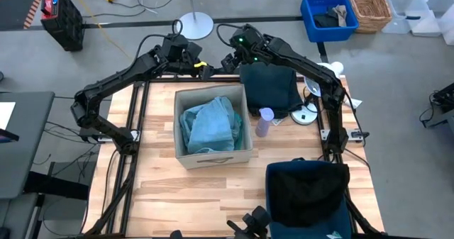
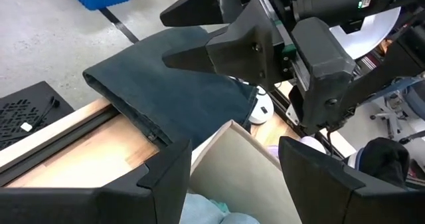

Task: Sort clothes
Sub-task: Put the black pants into the blue laundry bin

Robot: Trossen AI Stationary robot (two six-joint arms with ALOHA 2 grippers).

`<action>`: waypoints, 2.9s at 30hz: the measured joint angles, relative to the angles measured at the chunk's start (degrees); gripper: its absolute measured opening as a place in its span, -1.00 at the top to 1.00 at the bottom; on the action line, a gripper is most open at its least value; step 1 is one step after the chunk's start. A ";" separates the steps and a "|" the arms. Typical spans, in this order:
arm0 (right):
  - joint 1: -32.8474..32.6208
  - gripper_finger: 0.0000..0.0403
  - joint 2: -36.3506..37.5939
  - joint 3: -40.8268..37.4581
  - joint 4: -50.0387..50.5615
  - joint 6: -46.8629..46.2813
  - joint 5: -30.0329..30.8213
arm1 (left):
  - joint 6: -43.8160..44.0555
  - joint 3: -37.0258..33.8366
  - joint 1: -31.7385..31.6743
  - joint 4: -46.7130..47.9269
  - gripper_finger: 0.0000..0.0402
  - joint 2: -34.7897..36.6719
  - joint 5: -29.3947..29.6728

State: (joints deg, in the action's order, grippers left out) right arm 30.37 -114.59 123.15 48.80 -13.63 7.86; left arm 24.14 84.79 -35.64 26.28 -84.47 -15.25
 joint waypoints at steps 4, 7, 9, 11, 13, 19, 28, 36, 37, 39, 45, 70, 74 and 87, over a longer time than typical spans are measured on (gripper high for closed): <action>0.00 -0.26 0.01 0.00 0.00 0.00 0.00 | 0.02 0.00 0.00 0.00 -0.09 0.00 -0.02; 0.00 -0.26 0.01 0.00 0.00 0.00 0.00 | 0.02 0.00 0.00 0.00 -0.09 0.00 -0.02; 0.00 -0.26 0.01 0.00 0.00 0.02 0.02 | 0.01 0.00 0.00 0.00 -0.09 0.00 -0.02; 0.00 -0.26 0.01 0.00 0.00 0.02 0.02 | -0.09 0.00 0.00 0.00 -0.09 0.00 -0.02; 0.00 -0.26 0.01 0.00 -0.02 0.02 0.02 | -0.11 0.00 0.00 0.00 -0.09 0.00 -0.02; 0.02 -0.26 0.01 0.00 -0.02 0.04 0.02 | -0.28 0.00 0.00 0.00 -0.09 0.00 -0.02; 0.04 -0.26 0.01 0.00 -0.02 0.04 0.04 | -0.33 0.00 0.00 0.00 -0.09 0.00 -0.02; 0.02 -0.26 0.01 0.00 -0.02 0.04 0.07 | -0.35 0.00 0.00 0.00 -0.09 0.00 -0.03; 0.04 -0.26 0.01 0.00 -0.02 0.04 0.07 | -0.41 0.00 0.00 0.01 -0.09 0.00 -0.03; 0.02 -0.26 0.03 0.00 -0.02 0.02 0.07 | -0.82 0.00 0.00 0.03 -0.09 0.00 -0.04; 0.03 -0.26 0.03 0.00 -0.07 0.02 0.07 | -1.01 0.00 0.00 0.44 -0.09 0.00 -0.04; 2.51 -0.26 -4.74 -1.53 -7.35 -13.08 1.28 | -1.03 0.00 -0.02 -0.37 -0.09 1.17 -0.07; 2.82 -0.26 -7.55 -1.55 -7.27 -14.90 1.29 | -1.03 0.00 -0.22 -0.10 -0.09 2.89 -0.13; 6.37 -0.26 -12.01 -1.63 -0.80 -21.96 1.99 | -3.05 0.07 -0.71 2.53 -0.09 9.04 0.65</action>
State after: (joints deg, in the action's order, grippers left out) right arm 36.74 -126.60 121.52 47.99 -35.59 9.85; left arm 21.09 84.86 -36.35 28.81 -75.43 -14.60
